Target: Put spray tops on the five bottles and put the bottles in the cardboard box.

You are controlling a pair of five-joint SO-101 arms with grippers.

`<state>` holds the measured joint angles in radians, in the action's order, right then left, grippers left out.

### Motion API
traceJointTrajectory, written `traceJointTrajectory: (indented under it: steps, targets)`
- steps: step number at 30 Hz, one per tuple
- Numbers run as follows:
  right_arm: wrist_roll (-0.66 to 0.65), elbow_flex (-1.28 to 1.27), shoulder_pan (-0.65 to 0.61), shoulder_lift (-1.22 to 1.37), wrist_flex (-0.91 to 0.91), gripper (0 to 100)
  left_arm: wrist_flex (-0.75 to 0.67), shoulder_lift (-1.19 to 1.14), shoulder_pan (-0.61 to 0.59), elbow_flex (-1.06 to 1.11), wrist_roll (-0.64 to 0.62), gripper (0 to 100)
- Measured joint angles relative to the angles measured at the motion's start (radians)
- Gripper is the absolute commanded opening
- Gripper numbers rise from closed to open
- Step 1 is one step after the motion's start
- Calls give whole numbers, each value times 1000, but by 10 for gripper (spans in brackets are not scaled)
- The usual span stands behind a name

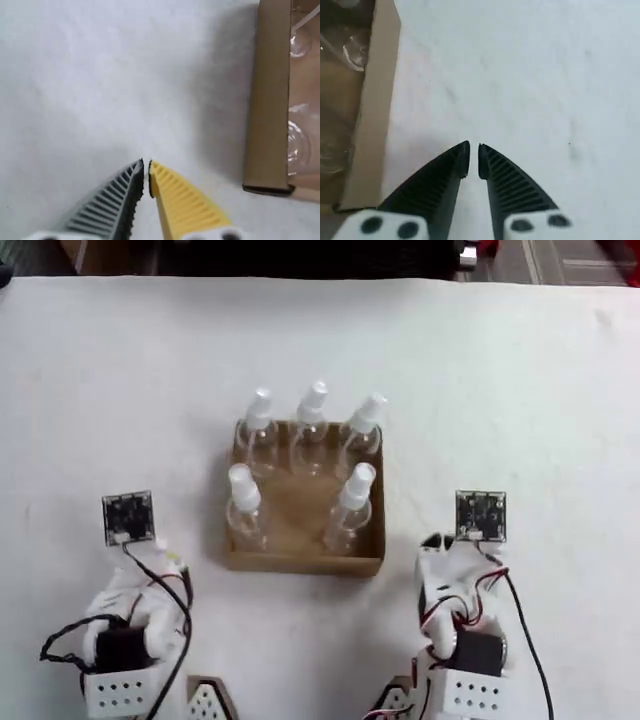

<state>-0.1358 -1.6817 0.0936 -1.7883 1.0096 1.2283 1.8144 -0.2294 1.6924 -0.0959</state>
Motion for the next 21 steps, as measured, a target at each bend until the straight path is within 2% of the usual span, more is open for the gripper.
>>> traceJointTrajectory:
  steps: [7, 21]
  targets:
    - [0, 0, 25, 0, 157, 15, 51, 0, 60, 0, 150, 23]
    - [-21, 0, 34, 0, 238, 15, 51, 0, 63, 0, 161, 23]
